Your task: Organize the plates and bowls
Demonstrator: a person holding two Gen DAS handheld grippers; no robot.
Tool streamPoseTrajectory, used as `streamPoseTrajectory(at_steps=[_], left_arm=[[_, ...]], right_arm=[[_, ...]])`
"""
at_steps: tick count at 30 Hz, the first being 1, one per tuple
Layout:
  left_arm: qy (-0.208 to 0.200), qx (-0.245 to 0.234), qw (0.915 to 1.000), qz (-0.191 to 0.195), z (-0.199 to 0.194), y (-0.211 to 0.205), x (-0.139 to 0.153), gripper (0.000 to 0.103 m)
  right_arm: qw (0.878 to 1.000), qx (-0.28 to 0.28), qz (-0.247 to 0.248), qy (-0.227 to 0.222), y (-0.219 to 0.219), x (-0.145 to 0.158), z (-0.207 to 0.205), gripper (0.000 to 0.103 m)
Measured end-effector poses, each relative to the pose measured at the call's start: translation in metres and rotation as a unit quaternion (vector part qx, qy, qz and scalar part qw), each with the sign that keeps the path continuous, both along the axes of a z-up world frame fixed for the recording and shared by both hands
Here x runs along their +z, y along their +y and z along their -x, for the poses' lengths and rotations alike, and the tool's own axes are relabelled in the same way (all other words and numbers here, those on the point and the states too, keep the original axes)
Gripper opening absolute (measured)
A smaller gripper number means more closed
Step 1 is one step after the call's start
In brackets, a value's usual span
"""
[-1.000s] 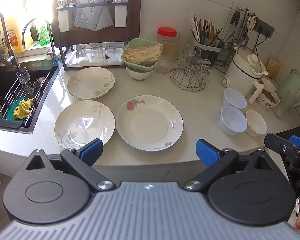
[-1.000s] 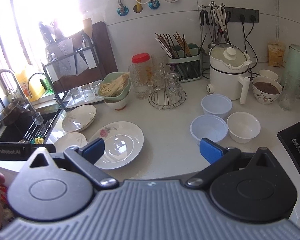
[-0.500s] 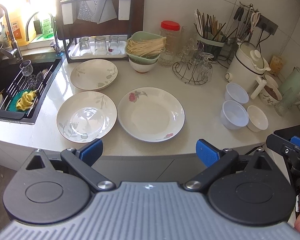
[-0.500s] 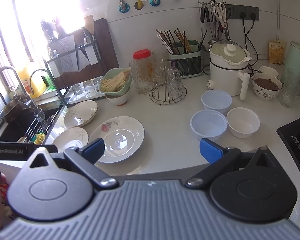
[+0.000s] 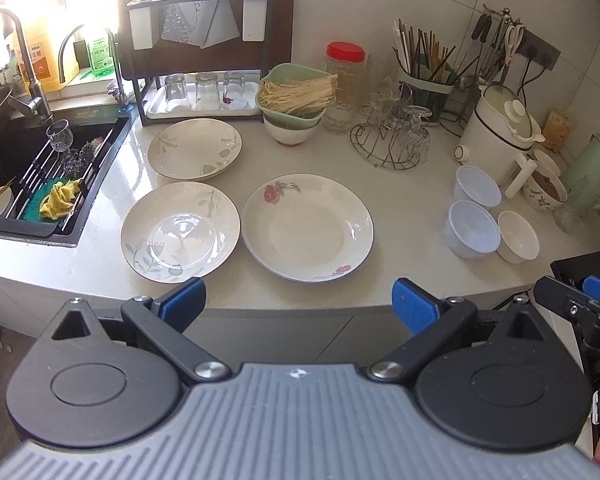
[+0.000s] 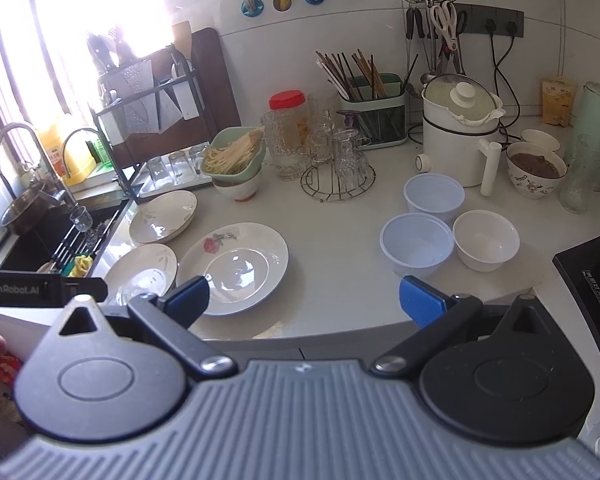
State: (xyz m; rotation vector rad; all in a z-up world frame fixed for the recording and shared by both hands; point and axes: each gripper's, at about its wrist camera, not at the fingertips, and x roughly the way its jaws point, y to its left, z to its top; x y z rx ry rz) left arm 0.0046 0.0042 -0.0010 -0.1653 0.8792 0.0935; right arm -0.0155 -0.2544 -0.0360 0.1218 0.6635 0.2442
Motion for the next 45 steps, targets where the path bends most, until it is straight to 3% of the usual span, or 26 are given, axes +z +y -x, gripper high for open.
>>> streamPoseTrajectory(at_steps=[17, 23, 29, 31, 37, 45], left_arm=[[-0.009, 0.002, 0.9995, 0.029, -0.006, -0.004, 0.004, 0.101], [-0.017, 0.008, 0.9998, 0.011, -0.006, -0.015, -0.004, 0.101], [-0.033, 0.039, 0.9987, -0.007, -0.009, -0.020, -0.017, 0.101], [-0.022, 0.049, 0.9985, -0.014, -0.012, -0.023, -0.024, 0.101], [0.010, 0.018, 0.9997, -0.014, -0.029, -0.028, -0.048, 0.101], [0.010, -0.004, 0.9998, -0.014, -0.049, -0.012, -0.073, 0.101]], right_arm=[[1.000, 0.016, -0.008, -0.001, -0.007, 0.000, -0.006, 0.103], [0.999, 0.026, -0.022, -0.006, -0.017, -0.010, -0.010, 0.103], [0.998, 0.038, -0.050, -0.005, -0.022, -0.028, -0.017, 0.103], [0.998, 0.044, -0.045, -0.003, -0.018, -0.034, -0.019, 0.103], [0.998, 0.033, -0.052, -0.001, -0.019, -0.053, -0.025, 0.103], [0.998, 0.009, -0.064, -0.003, 0.001, -0.073, -0.030, 0.103]])
